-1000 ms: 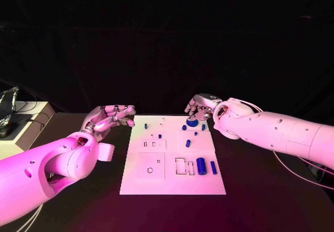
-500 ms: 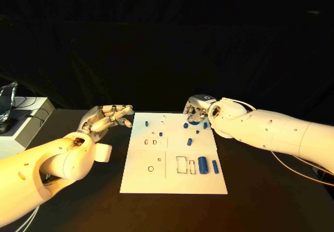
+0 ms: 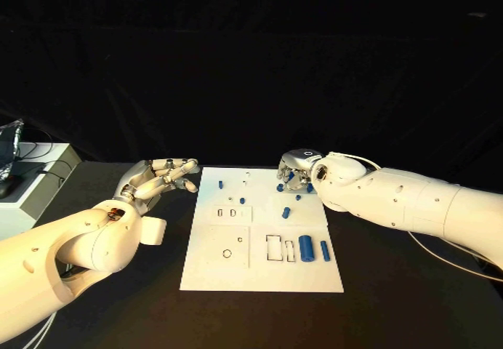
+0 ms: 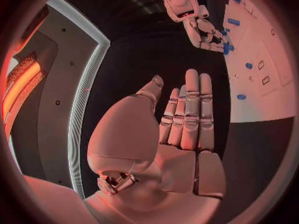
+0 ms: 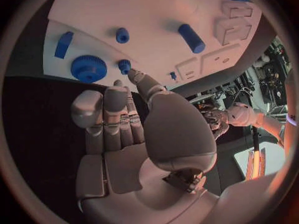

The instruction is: Assemble the parts on the task board

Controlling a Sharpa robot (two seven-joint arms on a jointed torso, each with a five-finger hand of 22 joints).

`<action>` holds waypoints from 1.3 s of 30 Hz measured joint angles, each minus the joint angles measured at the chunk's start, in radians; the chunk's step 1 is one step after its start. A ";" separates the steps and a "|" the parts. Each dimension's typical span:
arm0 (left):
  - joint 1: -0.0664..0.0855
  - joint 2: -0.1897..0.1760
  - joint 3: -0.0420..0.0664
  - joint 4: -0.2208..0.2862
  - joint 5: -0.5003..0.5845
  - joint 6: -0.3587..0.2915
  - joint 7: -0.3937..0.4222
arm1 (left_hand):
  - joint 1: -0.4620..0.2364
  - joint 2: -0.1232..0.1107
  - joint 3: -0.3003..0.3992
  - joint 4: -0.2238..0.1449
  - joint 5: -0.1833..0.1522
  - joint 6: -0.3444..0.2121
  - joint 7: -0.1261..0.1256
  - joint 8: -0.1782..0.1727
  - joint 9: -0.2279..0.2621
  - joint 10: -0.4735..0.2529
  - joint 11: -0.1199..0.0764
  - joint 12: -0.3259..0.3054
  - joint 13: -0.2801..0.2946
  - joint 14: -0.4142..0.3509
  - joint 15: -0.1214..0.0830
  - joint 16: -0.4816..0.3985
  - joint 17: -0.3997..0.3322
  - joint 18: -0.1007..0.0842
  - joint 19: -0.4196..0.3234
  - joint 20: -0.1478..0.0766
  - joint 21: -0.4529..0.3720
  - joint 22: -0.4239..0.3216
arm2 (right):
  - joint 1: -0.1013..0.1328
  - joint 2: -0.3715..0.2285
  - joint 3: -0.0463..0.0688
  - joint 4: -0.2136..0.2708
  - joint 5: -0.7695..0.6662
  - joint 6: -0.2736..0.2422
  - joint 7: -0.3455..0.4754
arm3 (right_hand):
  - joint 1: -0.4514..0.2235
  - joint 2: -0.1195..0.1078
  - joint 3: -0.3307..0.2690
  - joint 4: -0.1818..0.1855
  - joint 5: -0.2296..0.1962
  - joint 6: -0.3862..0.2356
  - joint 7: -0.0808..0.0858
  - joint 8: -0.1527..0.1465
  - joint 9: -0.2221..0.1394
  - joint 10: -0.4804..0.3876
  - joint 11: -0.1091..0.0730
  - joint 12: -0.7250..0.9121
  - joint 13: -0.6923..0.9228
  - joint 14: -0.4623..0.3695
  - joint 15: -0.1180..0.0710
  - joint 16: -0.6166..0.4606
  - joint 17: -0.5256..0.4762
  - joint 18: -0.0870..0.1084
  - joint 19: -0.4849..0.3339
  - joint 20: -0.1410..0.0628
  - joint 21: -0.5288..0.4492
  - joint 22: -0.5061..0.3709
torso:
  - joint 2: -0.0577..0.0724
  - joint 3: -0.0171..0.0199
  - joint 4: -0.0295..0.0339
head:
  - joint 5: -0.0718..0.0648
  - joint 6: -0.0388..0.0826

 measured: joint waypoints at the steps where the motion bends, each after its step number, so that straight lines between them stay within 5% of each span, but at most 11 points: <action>1: 0.000 0.000 0.000 0.000 0.000 0.000 0.000 | 0.000 0.000 0.000 0.000 0.000 0.000 0.000 0.000 0.000 0.000 0.000 0.000 0.000 0.000 0.000 0.000 0.000 0.000 0.000 0.000 0.000 0.000 | -0.001 0.001 0.000 -0.002 -0.002 0.002 -0.001 | 0.000 0.000 0.000 0.000 0.000 0.000 0.000 0.000 0.000 0.000 0.000 0.000 0.000 0.000 0.000 0.000 -0.001 0.000 0.000 0.000 -0.002 0.003 | 0.001 -0.0007 0.0006 | 0.000 0.000; 28: 0.000 -0.001 0.002 -0.004 -0.002 0.002 -0.007 | 0.000 0.000 0.003 -0.003 0.000 0.000 0.000 0.000 0.000 0.004 -0.004 0.000 0.000 0.000 0.000 0.009 -0.005 0.000 0.000 0.000 0.006 -0.001 | -0.004 0.017 0.001 -0.024 -0.026 0.006 -0.010 | 0.000 0.000 0.007 0.026 0.000 0.000 0.000 0.000 0.001 -0.010 0.002 0.000 0.000 -0.004 0.004 0.016 -0.012 0.004 0.036 0.000 -0.103 0.153 | 0.030 -0.0075 0.0167 | -0.013 0.015; 39: 0.000 -0.001 0.002 -0.007 -0.003 0.003 -0.011 | 0.000 0.000 0.003 -0.003 0.000 0.000 0.000 0.000 0.000 0.004 -0.004 0.000 0.000 0.000 0.000 0.009 -0.007 0.000 0.000 0.000 0.011 -0.002 | -0.003 0.011 0.002 -0.016 -0.022 -0.019 -0.009 | 0.022 0.040 0.053 0.028 -0.026 0.081 -0.042 -0.002 0.012 0.070 -0.031 -0.003 -0.001 -0.007 -0.018 0.037 0.000 0.004 0.062 -0.016 -0.052 0.226 | 0.038 -0.0089 0.0196 | -0.014 0.019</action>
